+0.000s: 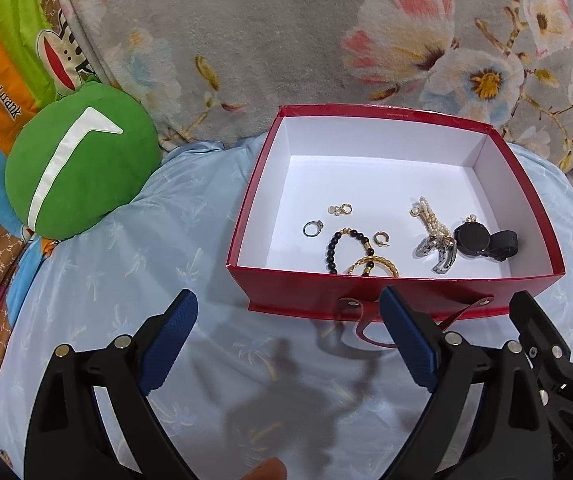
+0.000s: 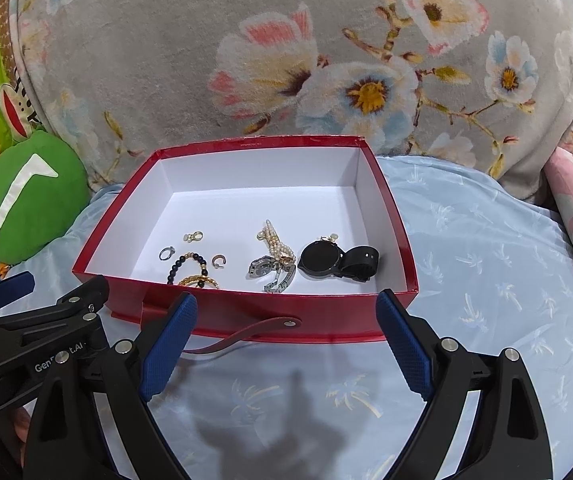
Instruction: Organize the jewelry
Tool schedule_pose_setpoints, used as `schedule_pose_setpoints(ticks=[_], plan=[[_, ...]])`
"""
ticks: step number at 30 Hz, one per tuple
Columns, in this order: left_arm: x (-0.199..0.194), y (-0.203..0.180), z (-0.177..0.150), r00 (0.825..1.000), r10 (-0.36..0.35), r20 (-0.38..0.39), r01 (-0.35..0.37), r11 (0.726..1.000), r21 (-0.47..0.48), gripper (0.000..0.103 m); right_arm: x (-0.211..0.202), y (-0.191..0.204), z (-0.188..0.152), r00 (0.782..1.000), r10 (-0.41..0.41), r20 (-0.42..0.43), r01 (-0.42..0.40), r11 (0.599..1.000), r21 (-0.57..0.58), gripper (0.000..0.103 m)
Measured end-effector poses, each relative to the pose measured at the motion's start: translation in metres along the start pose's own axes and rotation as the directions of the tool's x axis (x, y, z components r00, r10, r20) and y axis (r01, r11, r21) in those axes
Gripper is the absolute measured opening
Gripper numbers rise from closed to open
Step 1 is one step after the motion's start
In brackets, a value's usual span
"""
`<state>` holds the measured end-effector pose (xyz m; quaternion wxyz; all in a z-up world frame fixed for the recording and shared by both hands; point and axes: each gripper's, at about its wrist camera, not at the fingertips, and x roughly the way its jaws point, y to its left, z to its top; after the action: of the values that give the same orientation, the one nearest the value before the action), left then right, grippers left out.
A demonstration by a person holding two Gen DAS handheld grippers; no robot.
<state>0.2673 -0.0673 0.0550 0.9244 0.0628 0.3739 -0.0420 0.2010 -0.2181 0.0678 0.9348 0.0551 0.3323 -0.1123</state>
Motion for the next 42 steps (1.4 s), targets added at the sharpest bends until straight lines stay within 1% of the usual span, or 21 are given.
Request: schedule_pose_setpoints(ticks=[15,42], plan=[[0.007,-0.003,0.0,1.0,0.014,-0.008,-0.014,1.0,0.007,0.09,0.009,-0.002,0.001,0.999,-0.023,-0.024,0.023,1.0,0.002,0.088],[0.014,-0.005,0.0,0.999,0.028,-0.023,-0.028,1.0,0.009,0.09,0.013,-0.005,-0.001,0.999,-0.027,-0.021,0.027,1.0,0.0,0.088]])
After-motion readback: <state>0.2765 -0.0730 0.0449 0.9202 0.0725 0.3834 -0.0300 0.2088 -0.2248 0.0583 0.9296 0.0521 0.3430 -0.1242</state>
